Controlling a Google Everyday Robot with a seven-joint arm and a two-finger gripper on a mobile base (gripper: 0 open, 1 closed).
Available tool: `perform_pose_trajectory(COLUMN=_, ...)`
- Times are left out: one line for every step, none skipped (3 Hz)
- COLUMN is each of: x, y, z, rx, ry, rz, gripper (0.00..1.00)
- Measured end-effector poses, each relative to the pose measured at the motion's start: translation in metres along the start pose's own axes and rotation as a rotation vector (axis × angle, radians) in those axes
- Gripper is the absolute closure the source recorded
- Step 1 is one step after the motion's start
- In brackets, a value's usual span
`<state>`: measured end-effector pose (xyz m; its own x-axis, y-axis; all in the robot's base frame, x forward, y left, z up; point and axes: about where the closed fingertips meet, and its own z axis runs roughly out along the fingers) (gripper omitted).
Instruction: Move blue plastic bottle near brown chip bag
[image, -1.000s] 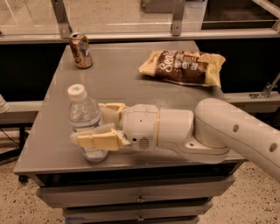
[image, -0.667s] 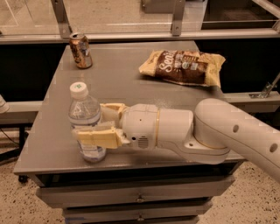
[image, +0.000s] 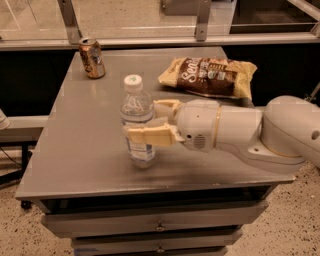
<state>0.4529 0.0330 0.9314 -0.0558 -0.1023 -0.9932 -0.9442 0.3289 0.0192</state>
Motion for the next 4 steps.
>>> perform_pose_trajectory(x=-0.023, y=-0.058, z=-0.071, rx=0.165, ry=0.059, rz=-0.094, gripper=1.00)
perform_pose_trajectory(x=-0.029, y=-0.071, z=-0.087, rx=0.204, ry=0.066, rz=-0.114, gripper=1.00)
perform_pose_trajectory(x=-0.030, y=-0.073, z=-0.088, rx=0.209, ry=0.070, rz=-0.118, gripper=1.00)
perform_pose_trajectory(x=-0.031, y=-0.095, z=-0.115, rx=0.288, ry=0.087, rz=-0.129, gripper=1.00)
